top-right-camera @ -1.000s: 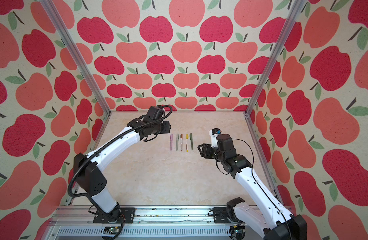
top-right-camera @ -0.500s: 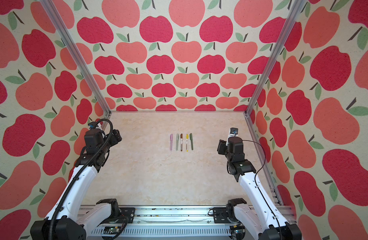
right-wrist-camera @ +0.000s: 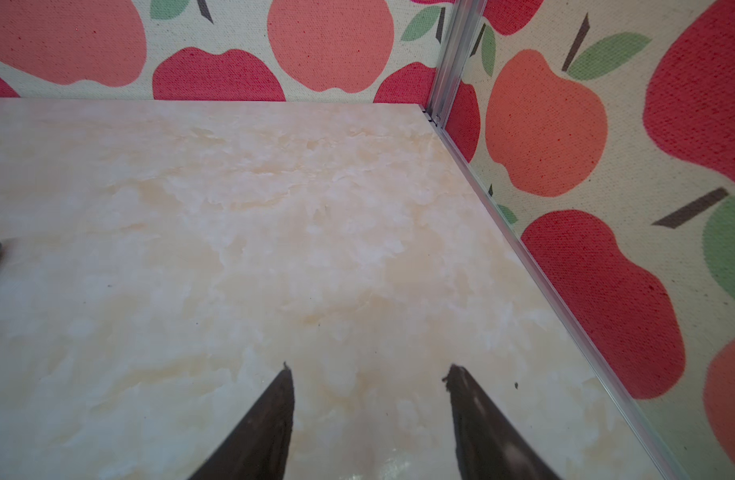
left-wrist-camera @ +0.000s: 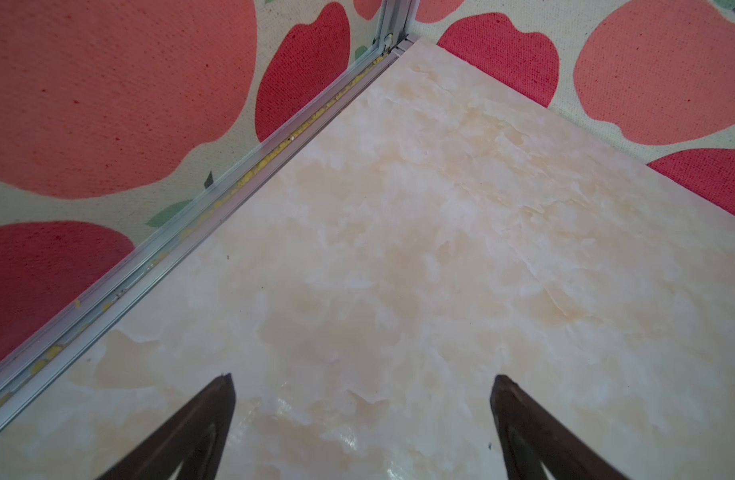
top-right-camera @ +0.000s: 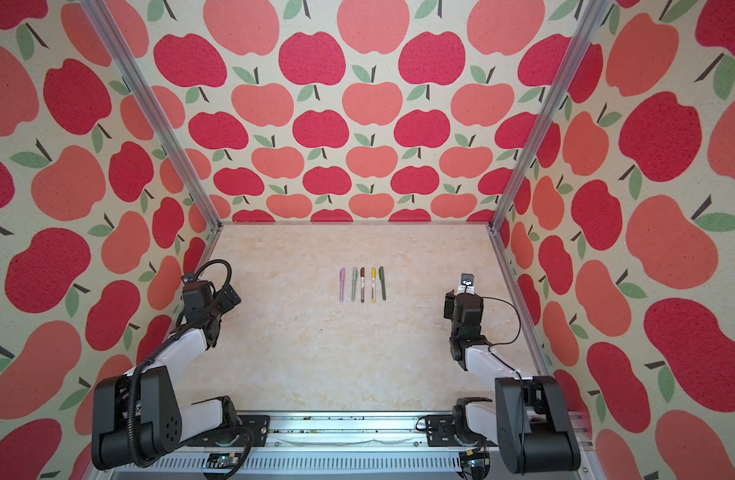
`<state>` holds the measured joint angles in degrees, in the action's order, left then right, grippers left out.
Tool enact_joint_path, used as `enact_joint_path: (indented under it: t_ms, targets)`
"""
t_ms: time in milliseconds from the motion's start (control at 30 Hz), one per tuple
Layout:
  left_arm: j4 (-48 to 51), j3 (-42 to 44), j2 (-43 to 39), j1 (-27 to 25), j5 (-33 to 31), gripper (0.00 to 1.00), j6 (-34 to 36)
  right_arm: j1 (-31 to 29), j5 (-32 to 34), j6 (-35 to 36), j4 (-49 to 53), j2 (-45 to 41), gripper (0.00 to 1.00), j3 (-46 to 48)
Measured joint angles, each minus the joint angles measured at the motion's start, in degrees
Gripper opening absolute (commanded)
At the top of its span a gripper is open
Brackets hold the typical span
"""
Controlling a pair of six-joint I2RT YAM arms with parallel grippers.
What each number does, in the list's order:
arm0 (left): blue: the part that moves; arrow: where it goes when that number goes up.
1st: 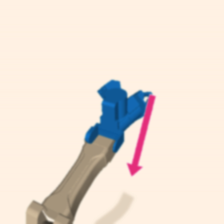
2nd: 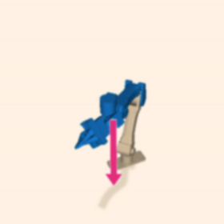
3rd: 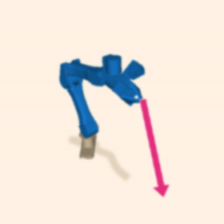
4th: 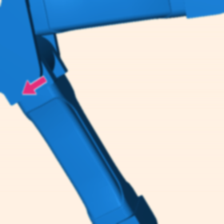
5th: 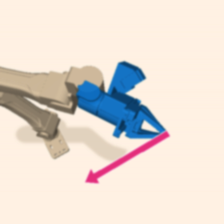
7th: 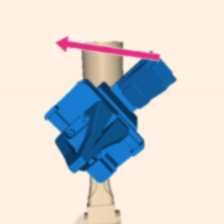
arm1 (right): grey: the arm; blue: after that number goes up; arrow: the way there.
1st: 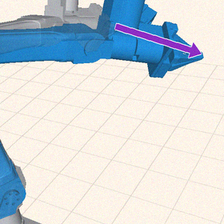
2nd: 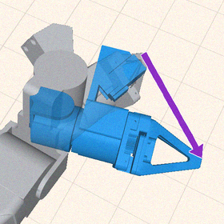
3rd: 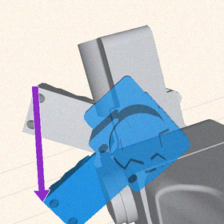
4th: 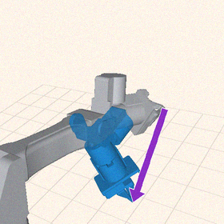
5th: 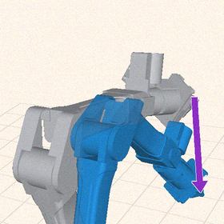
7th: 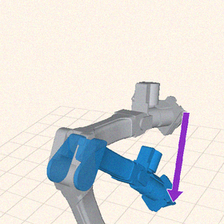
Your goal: Insert the pens into the pen caps
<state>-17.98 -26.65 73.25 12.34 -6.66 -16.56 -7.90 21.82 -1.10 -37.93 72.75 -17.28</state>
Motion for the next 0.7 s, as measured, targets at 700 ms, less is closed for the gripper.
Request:
enact_joint_path:
  t_ms: [700]
  targets:
    - [-32.41, 4.20, 18.27, -5.57, 12.04, 0.99, 15.06, 8.79, -24.72, 2.16, -21.18, 18.34, 0.99, -2.45]
